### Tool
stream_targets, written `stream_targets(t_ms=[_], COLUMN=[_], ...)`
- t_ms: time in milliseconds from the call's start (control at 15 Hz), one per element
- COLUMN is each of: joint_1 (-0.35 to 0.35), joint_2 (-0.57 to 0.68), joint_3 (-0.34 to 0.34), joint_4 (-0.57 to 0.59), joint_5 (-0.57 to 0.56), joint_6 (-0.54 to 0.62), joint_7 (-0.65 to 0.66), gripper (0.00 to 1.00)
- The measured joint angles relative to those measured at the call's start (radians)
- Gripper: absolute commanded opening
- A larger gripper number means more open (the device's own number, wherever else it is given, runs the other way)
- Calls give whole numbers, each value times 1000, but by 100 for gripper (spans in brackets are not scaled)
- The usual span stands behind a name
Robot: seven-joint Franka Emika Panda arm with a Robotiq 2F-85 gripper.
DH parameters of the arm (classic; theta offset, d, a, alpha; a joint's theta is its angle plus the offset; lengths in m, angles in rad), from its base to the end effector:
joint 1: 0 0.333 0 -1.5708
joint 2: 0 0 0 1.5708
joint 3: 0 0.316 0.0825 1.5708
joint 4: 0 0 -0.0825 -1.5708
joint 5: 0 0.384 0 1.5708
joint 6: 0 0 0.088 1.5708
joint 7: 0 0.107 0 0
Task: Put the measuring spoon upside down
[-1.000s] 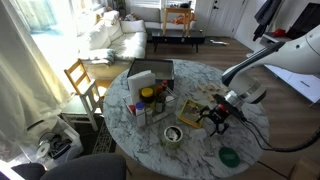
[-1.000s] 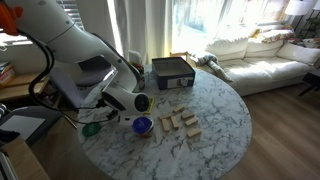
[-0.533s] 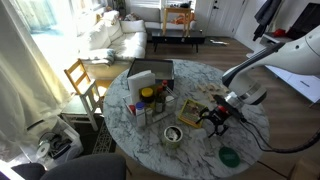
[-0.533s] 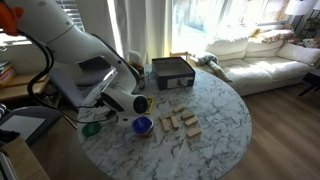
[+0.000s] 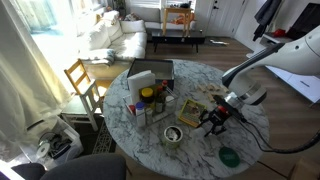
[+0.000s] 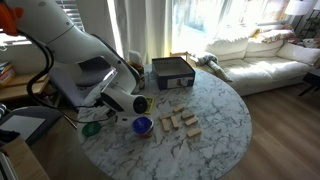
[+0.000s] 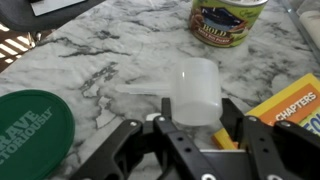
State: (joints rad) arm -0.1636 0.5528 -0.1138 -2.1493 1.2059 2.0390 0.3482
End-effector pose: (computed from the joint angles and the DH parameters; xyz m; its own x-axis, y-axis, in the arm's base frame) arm 0.5037 -0.0933 0.1217 0.0549 -0.6010 -0.7974 -0.9919 0.0589 -0.1126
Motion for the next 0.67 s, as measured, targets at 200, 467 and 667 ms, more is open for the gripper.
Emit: stream_targets(t_ms=[200,467,667], joint_1=[0,6,34], joint_2=[0,-15,-61], joint_3=[0,-3,-14], joint_4=[0,0,-2], joint_5=[1,-1,-38], joint_6=[0,3,46], joint_7=[4,4,12], gripper=[26,25,25])
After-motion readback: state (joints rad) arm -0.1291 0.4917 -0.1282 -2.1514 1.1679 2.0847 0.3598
